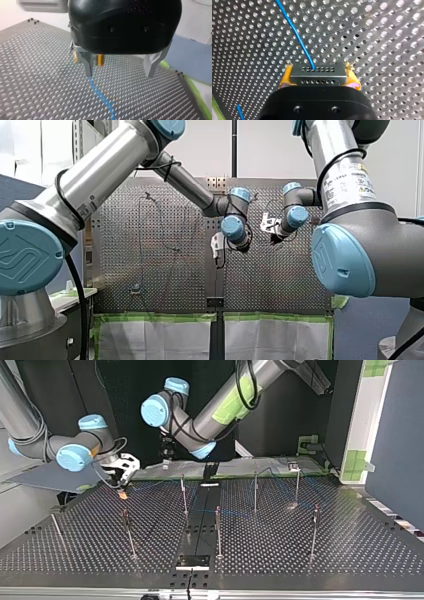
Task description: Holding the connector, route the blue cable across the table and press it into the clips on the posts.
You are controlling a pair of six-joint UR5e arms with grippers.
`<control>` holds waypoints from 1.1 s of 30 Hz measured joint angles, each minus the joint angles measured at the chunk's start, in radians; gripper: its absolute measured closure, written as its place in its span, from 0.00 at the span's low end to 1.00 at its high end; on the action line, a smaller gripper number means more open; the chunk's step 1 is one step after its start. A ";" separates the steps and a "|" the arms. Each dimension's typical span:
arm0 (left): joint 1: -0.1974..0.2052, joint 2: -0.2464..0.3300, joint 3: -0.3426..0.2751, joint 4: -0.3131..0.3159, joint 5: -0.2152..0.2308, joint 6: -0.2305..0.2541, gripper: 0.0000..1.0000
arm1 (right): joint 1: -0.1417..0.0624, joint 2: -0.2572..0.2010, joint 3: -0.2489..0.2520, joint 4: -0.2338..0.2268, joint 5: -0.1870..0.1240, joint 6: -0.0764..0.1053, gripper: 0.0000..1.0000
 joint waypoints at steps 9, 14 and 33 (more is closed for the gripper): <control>-0.046 -0.077 0.077 -0.004 -0.007 -0.029 0.00 | 0.002 -0.008 0.009 0.008 -0.009 -0.009 1.00; -0.035 -0.117 0.118 -0.004 -0.032 -0.038 0.00 | -0.001 -0.010 0.011 0.013 -0.010 -0.010 1.00; -0.009 -0.183 0.218 0.078 -0.119 -0.068 0.00 | 0.000 -0.011 0.011 0.011 -0.022 -0.009 1.00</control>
